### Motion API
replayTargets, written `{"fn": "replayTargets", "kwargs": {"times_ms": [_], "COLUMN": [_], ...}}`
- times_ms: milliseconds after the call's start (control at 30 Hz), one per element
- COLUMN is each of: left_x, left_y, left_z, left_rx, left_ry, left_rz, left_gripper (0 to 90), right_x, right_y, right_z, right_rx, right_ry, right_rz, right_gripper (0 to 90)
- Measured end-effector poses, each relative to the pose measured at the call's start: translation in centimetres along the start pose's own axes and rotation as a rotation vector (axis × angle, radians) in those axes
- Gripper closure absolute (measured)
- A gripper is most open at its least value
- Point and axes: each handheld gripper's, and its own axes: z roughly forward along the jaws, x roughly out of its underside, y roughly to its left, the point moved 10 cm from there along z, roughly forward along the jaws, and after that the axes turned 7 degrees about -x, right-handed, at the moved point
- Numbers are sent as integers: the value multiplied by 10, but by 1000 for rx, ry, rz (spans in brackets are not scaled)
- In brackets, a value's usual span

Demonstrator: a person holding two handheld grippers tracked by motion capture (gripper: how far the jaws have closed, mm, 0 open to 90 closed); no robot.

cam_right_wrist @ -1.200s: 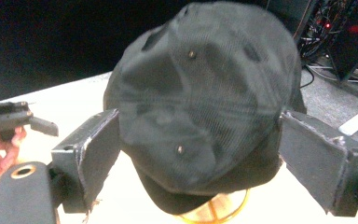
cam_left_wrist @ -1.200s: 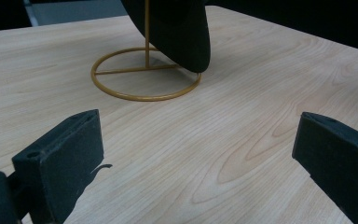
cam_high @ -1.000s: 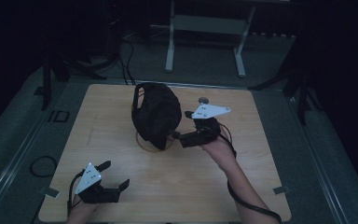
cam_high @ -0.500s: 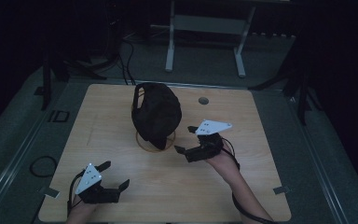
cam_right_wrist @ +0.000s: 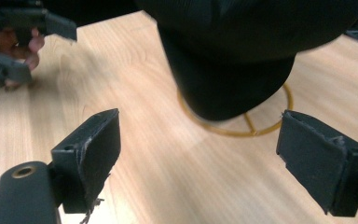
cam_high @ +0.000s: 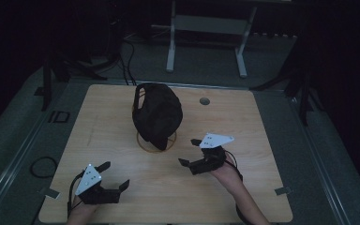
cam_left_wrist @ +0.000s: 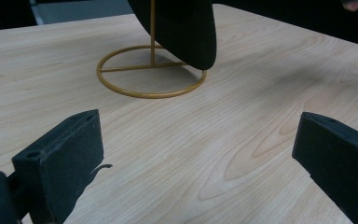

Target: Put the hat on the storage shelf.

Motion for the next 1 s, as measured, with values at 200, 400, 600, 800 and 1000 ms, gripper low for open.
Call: {"fn": "replayTargets", "kwargs": {"times_ms": [200,400,600,800,1000], "left_x": [1,2,3,3,3], "left_y": [0,-1,-1,-1,-1], "left_z": [1,1,2,2,1], "left_rx": [4,7,9,11,13], "left_ry": [3,11,15,15,13], "left_rz": [-3,-5,-4,-5,-9], "left_gripper": [25,24,24,24,24], "right_x": [23,39,53,69,84], "right_y": [2,0,2,8,13], "right_z": [1,-1,-5,-10,-15], "right_rx": [-9,3,5,-10,-23], "right_ry": [24,16,26,53,77], "right_rz": [18,31,25,11,24], "right_gripper": [134,135,135,137,137]}}
